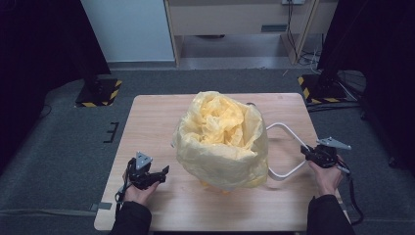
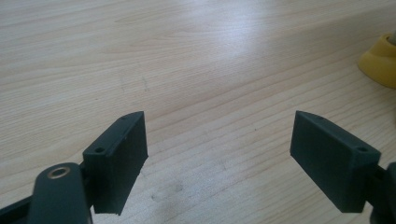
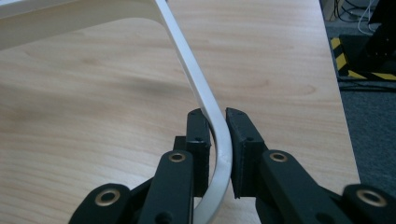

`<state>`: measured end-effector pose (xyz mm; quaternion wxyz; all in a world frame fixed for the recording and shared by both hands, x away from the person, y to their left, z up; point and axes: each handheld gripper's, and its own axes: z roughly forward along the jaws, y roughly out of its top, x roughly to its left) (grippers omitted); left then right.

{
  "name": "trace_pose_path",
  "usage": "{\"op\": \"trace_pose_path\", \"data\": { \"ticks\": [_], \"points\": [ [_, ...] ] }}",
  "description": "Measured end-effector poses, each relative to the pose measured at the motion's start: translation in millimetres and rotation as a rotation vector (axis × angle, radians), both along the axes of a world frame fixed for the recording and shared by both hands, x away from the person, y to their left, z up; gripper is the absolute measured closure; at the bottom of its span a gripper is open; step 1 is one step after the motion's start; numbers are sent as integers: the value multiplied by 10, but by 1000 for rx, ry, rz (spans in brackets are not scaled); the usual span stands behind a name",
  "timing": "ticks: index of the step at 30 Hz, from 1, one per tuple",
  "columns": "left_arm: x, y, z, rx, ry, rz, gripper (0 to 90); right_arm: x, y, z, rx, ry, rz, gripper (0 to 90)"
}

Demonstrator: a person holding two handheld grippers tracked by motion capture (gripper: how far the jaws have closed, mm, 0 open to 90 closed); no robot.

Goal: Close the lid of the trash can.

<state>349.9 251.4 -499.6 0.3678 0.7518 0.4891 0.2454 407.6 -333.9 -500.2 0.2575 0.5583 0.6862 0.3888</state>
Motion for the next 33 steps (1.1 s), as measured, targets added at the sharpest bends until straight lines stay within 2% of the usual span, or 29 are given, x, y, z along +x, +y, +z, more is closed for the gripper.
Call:
{"op": "trace_pose_path", "data": {
  "ticks": [1, 6, 12, 15, 28, 33],
  "points": [
    [0, 0, 0, 1, 0, 0, 187, -2, 4, 23, 13, -6, 2, 801],
    [-5, 0, 3, 2, -1, -1, 187, -15, 17, 147, 10, -51, -19, 801],
    [-6, -2, 3, 0, -1, -1, 187, -25, -35, 369, 33, -134, -98, 802],
    [-8, 0, 6, -1, -4, 0, 188, -20, -56, 513, 53, -166, -118, 802],
    [-13, 11, 13, -9, -10, 8, 188, -65, 44, 1065, 106, -323, -125, 802],
    [-14, 17, 14, -11, -8, 8, 188, -86, 66, 1292, 107, -374, -131, 801]
  ]
}}
